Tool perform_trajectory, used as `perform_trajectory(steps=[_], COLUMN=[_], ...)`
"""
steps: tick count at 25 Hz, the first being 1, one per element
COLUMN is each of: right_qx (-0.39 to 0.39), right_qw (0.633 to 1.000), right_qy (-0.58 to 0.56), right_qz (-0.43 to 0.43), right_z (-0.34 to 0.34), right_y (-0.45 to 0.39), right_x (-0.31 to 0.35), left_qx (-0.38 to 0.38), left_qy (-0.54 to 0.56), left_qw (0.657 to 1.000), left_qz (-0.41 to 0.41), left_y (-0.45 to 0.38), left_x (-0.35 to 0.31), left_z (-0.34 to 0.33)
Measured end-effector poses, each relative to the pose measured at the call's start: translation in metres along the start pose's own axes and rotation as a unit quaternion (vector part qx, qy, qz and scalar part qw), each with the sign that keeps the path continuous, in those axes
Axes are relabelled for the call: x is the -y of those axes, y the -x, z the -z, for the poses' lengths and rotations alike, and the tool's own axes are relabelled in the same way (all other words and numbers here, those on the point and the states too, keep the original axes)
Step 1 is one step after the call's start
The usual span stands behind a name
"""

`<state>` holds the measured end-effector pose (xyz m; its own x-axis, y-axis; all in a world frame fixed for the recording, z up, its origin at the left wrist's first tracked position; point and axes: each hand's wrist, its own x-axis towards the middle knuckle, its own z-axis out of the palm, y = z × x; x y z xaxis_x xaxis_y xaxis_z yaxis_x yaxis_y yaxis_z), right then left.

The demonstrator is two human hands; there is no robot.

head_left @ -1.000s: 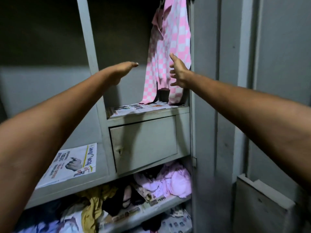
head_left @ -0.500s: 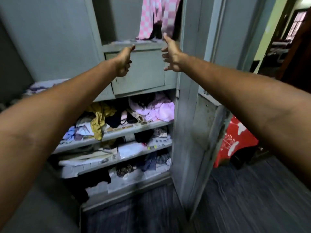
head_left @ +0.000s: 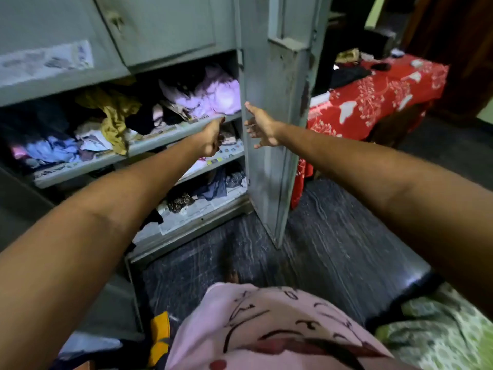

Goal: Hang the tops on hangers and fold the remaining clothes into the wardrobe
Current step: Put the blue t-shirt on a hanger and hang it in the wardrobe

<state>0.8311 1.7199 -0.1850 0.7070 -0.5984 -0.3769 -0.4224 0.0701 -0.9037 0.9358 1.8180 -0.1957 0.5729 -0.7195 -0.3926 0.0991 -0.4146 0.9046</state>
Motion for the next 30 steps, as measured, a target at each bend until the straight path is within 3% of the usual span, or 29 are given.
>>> perform_trajectory(steps=[8,17,27,30], right_qx=[-0.058,-0.317,-0.491,-0.513], right_qw=[0.991,0.919,0.799,0.779], right_qy=[-0.052,-0.172,-0.305,-0.318], right_qz=[-0.108,-0.160,-0.168,-0.167], right_z=[0.112,0.256,0.374,0.411], right_y=[0.059,0.178,0.246,0.247], right_x=[-0.139,-0.231,-0.293,-0.306], left_qx=[0.166,0.309,0.454,0.504], left_qy=[-0.119,-0.171,-0.263,-0.292], left_qw=[0.970,0.934,0.851,0.813], left_qz=[0.134,0.049,0.022,0.021], left_y=[-0.006,-0.006,0.001,-0.014], left_x=[0.075,0.037,-0.010,-0.015], left_z=[-0.152,-0.363,-0.557,-0.604])
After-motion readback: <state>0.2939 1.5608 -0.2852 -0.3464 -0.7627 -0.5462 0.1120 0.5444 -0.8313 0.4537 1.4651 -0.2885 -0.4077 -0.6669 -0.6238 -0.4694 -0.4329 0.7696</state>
